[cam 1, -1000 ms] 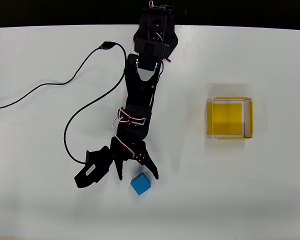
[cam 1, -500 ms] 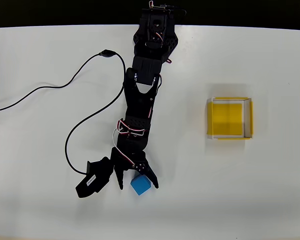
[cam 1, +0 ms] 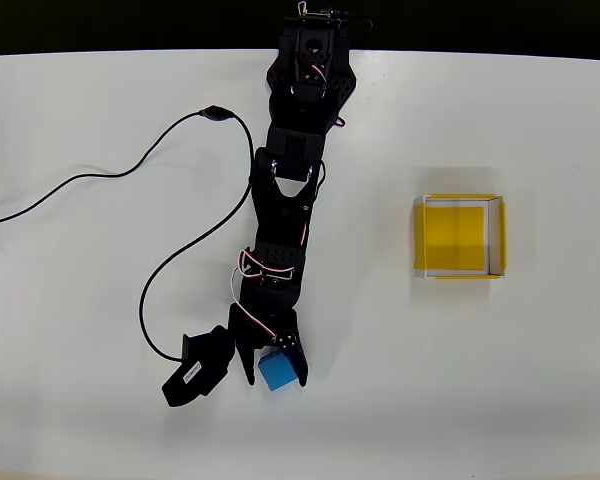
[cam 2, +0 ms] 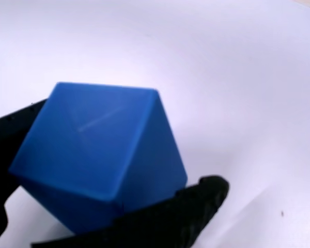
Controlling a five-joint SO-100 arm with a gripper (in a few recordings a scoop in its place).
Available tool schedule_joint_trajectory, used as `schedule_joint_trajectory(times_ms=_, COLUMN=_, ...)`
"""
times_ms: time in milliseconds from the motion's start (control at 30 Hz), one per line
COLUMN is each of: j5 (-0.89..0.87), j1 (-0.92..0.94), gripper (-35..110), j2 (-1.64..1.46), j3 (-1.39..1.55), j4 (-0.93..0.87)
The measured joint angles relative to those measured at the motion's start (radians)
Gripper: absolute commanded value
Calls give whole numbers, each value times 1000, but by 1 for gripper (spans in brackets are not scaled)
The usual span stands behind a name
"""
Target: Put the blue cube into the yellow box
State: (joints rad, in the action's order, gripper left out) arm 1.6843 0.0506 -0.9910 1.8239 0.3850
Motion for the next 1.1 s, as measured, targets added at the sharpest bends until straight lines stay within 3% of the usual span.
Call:
schedule_joint_trajectory(times_ms=267, j5=0, j1=0, gripper=19, j2=2, j3=0, j4=-20)
schedule_joint_trajectory(times_ms=600, j5=0, j1=6, gripper=15, j2=-35, j3=49, j4=-34)
schedule_joint_trajectory(times_ms=1100, j5=-40, j1=-161, gripper=15, j2=-739, j3=526, j4=-124)
